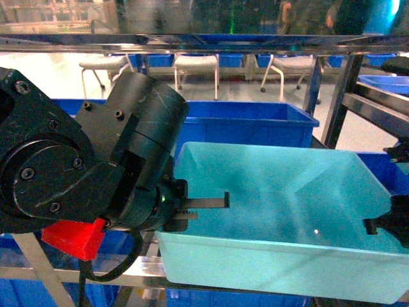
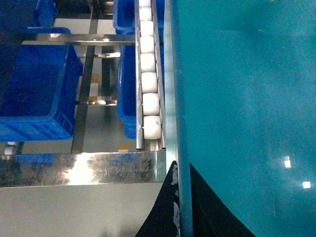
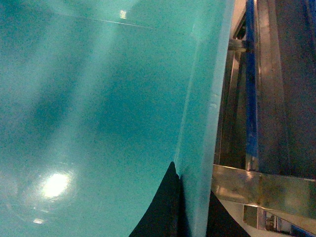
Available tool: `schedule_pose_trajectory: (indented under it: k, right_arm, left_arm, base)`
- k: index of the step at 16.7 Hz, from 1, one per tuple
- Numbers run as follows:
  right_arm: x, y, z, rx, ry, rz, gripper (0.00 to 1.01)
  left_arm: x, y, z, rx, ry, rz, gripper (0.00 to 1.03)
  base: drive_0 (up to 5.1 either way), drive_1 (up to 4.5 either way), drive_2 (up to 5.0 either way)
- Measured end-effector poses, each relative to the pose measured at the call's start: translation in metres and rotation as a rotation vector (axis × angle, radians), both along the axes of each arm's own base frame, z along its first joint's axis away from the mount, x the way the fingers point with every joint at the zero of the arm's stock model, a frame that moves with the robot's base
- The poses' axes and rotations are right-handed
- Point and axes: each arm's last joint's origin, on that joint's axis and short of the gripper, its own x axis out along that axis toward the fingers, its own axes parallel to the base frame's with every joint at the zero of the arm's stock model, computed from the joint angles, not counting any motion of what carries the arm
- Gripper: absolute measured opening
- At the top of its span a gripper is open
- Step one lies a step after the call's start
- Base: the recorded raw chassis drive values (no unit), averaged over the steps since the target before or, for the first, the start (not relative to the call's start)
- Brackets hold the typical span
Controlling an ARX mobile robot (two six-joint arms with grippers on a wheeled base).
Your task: Organize blue bins on left shelf correctly
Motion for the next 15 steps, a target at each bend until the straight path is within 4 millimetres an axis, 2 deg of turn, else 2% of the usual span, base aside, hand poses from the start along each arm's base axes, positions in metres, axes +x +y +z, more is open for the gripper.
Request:
schedule_pose_trajectory:
  k: [5,8,15]
  right_arm:
    - [0.024,0.011,-0.013,-0.003,0.04,0.024,0.02]
    - [0.039,0.013,-0.02,-0.004,0.056,0.027,0.02]
    - [0.039,0.013,-0.021,-0.004,0.058,0.027,0.02]
  left_arm:
    - [0.022,0.007,-0.016,0.001,0.048,0.031,0.02]
    - [0.037,0.008,-0.02,0.007,0.047,0.04,0.02]
    - [0.037,0.008,-0.02,0.008,0.048,0.039,0.02]
  base:
    - [0.0,0.0,0.0]
    - [0.0,0.0,0.0]
    - [0.0,0.0,0.0]
